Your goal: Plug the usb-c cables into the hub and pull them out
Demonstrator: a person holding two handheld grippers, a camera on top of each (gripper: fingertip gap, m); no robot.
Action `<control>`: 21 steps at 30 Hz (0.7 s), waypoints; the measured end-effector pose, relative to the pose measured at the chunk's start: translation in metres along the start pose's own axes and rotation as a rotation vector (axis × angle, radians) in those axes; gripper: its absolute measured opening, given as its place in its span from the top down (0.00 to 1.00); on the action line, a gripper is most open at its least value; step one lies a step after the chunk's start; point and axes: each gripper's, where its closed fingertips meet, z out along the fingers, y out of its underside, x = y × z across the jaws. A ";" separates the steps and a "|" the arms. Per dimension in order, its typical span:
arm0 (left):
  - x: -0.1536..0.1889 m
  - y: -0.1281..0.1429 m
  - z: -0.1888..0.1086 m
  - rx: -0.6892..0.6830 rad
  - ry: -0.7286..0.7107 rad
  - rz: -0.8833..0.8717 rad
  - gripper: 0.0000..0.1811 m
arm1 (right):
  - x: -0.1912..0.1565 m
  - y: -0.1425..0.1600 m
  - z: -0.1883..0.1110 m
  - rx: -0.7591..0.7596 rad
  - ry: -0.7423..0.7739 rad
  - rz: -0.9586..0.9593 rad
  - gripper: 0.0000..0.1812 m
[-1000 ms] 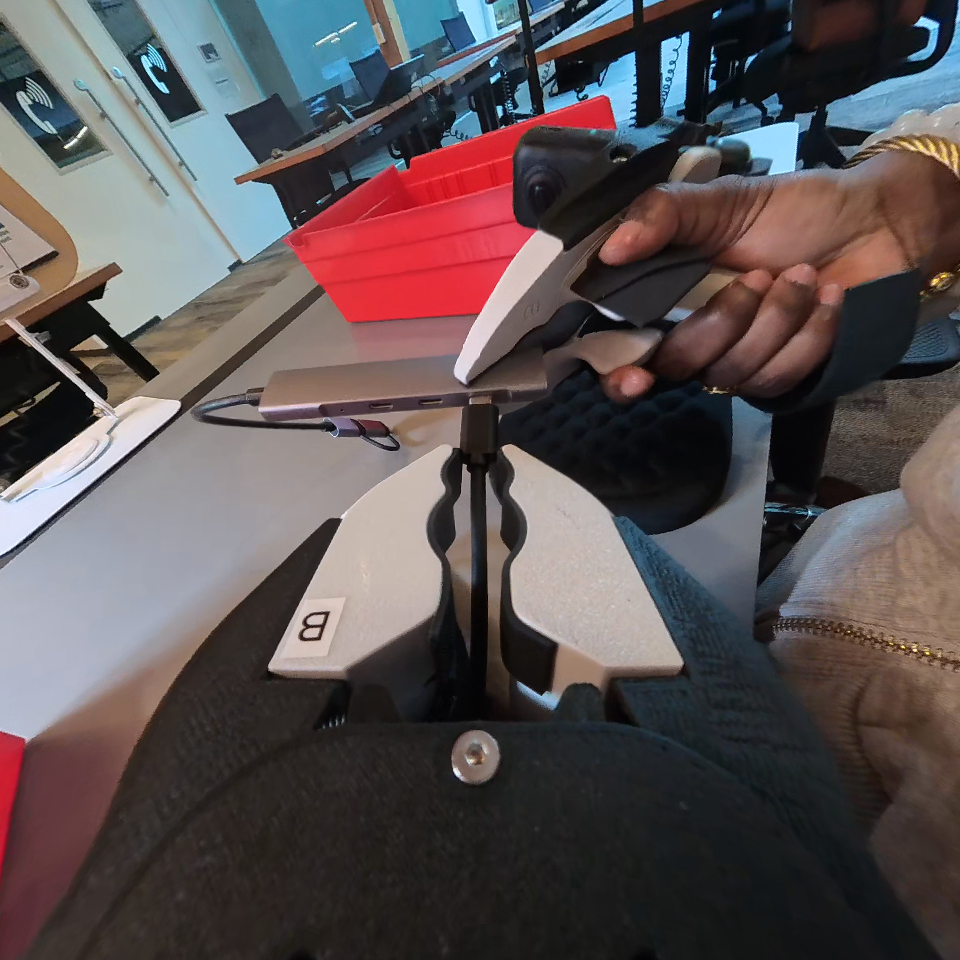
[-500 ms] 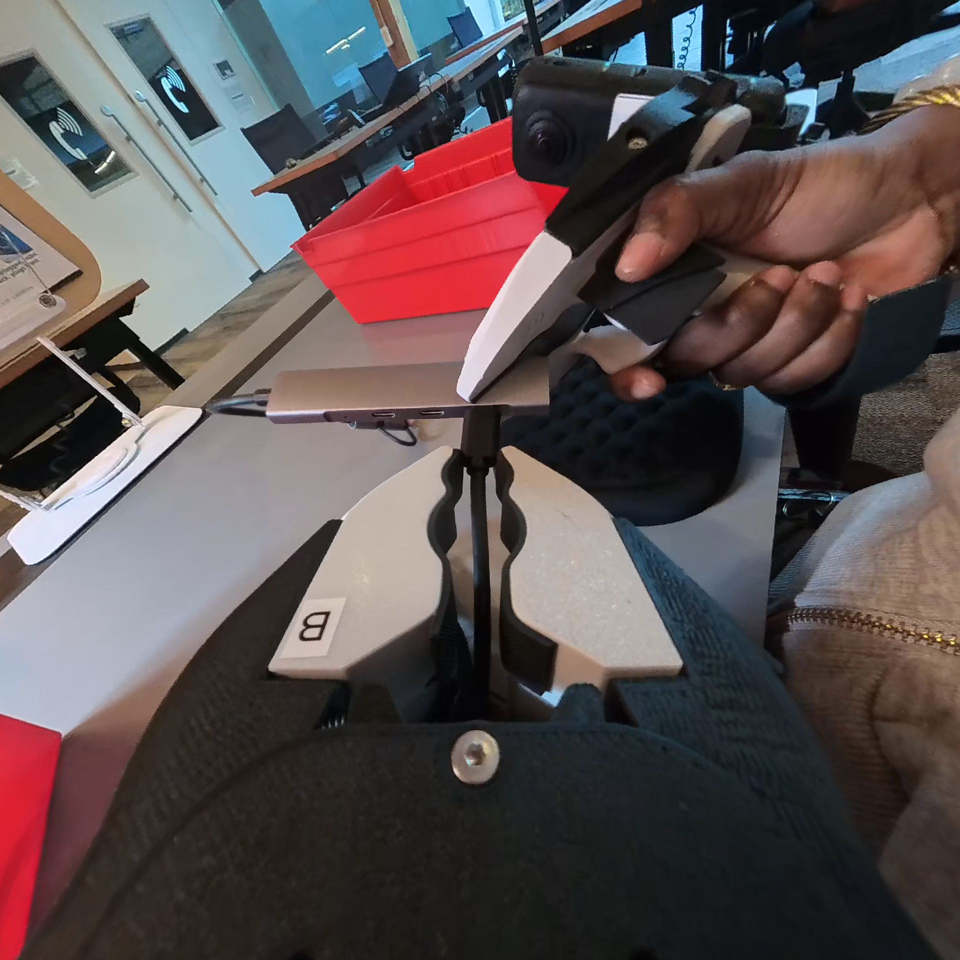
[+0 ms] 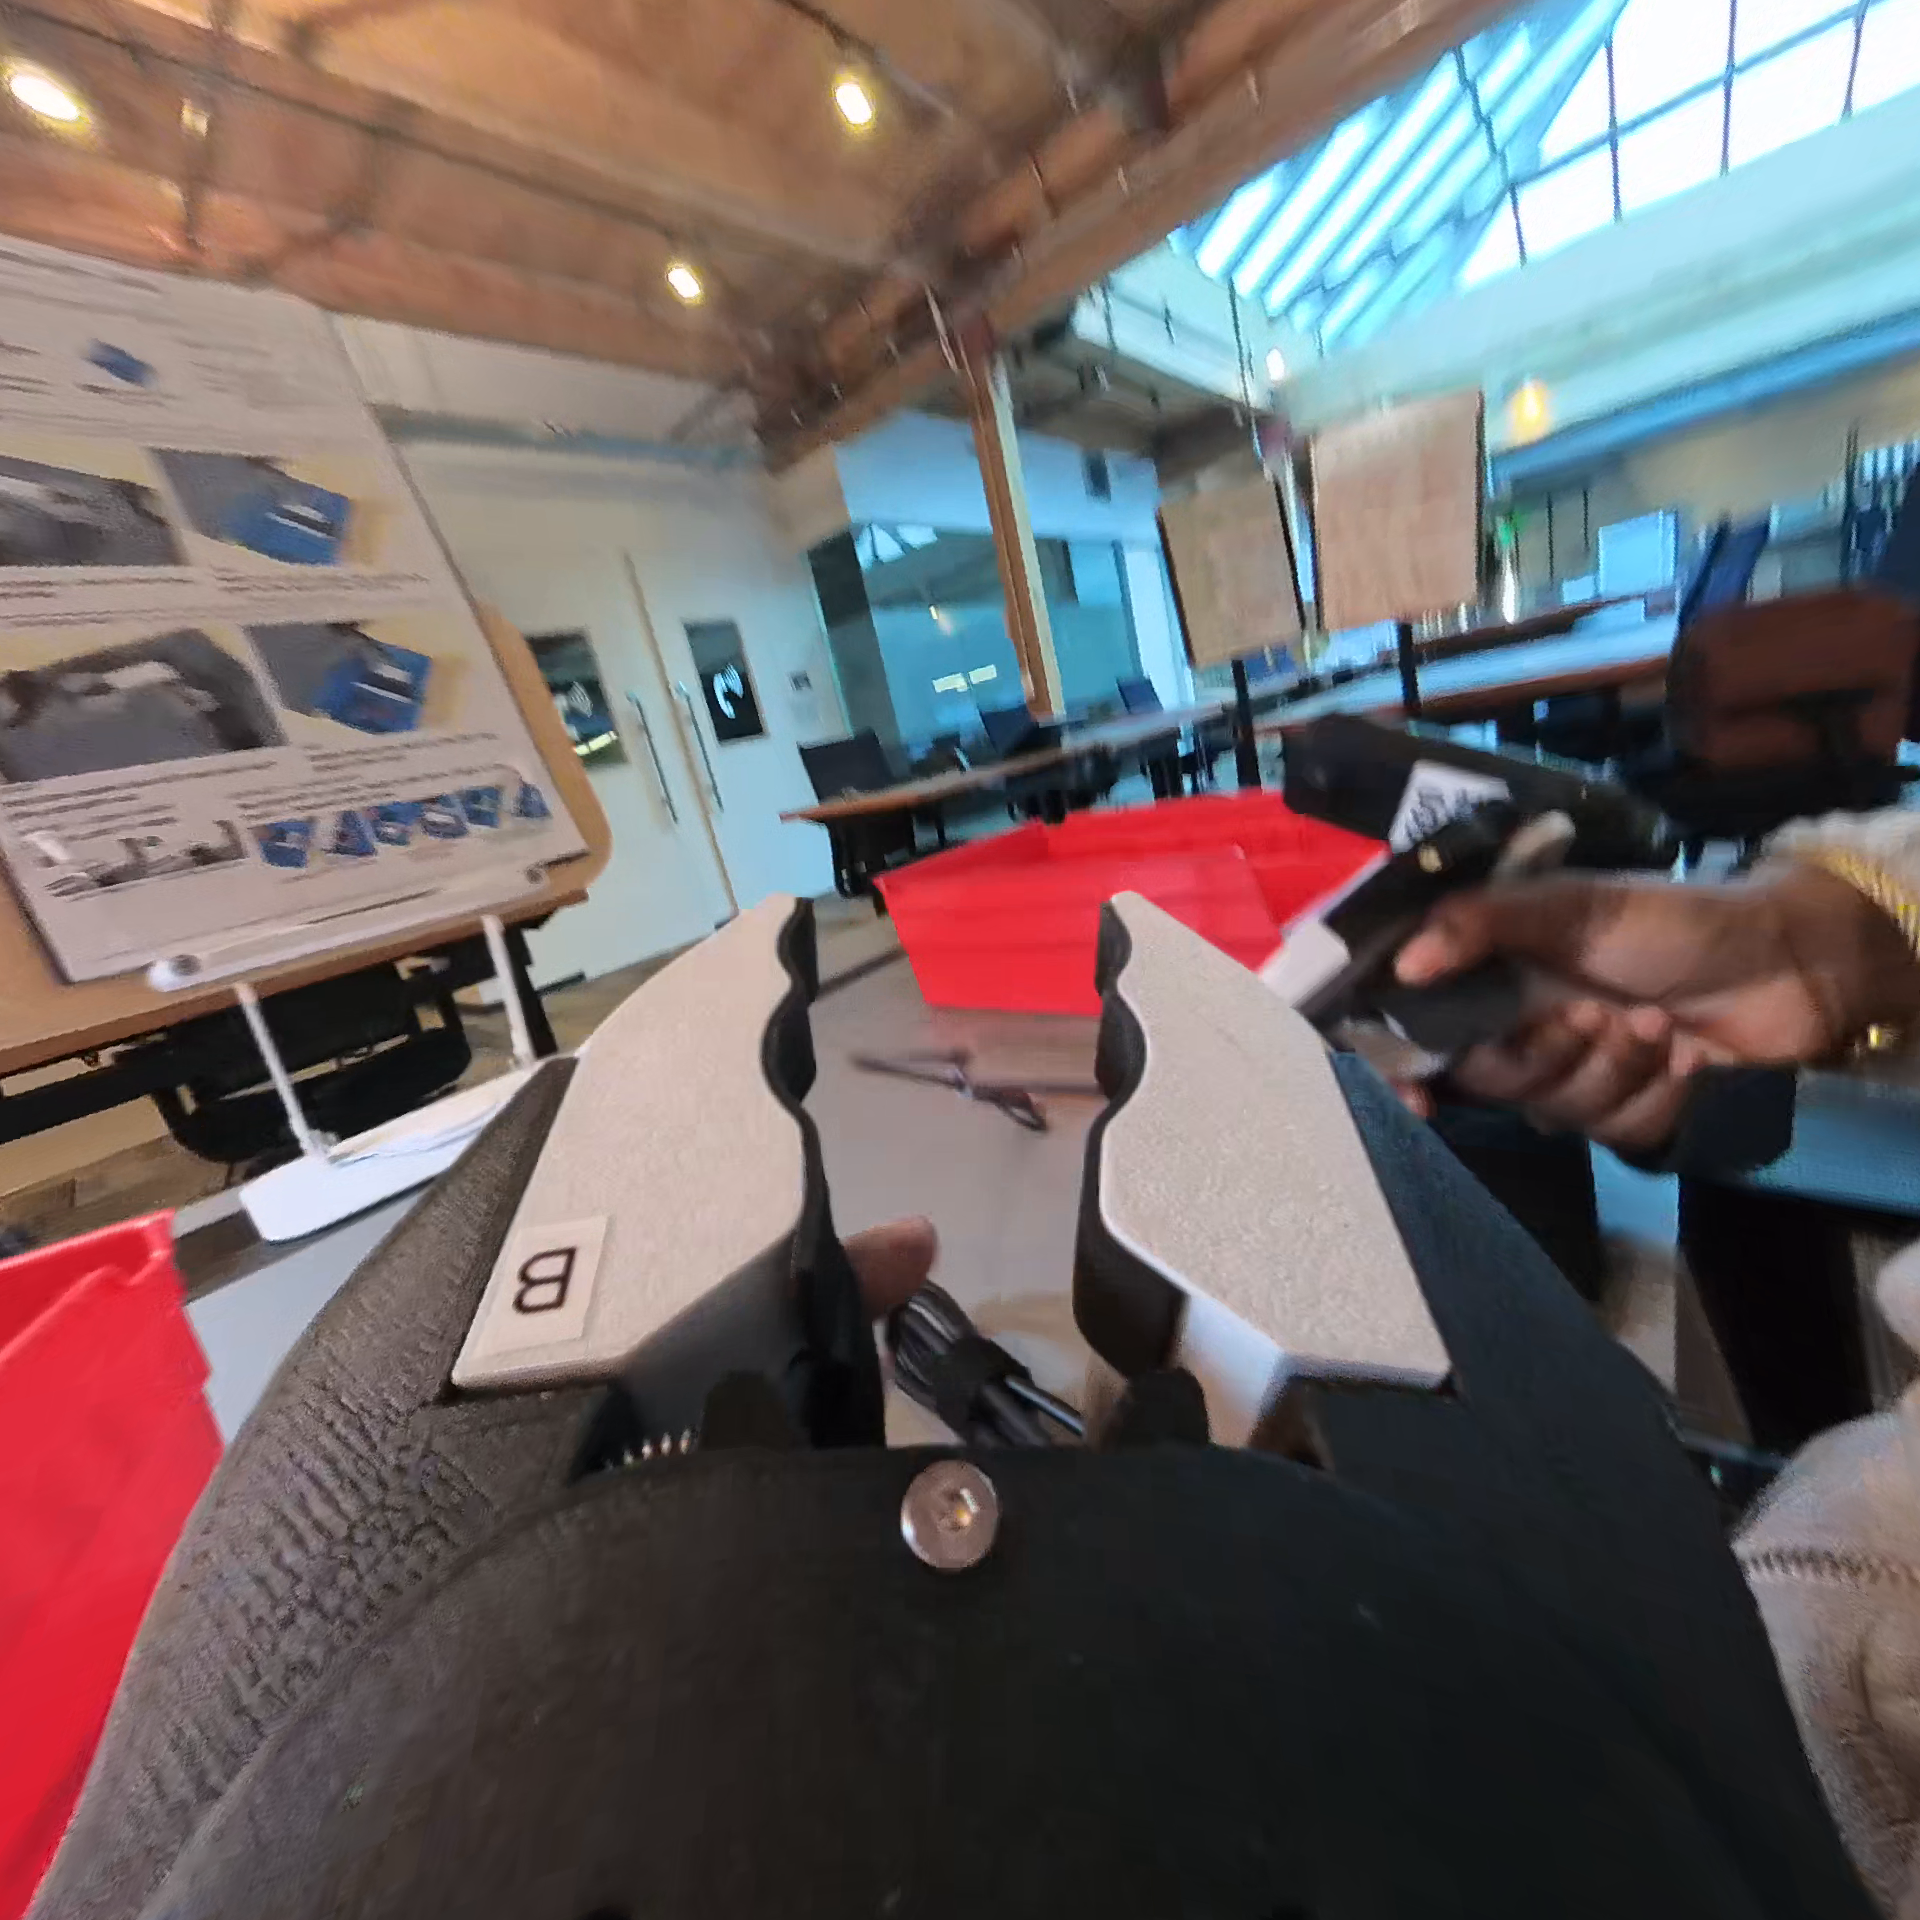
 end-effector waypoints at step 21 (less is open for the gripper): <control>-0.172 0.006 -0.183 -0.783 -0.438 -0.136 0.79 | 0.004 -0.027 -0.017 0.050 0.137 -0.628 0.71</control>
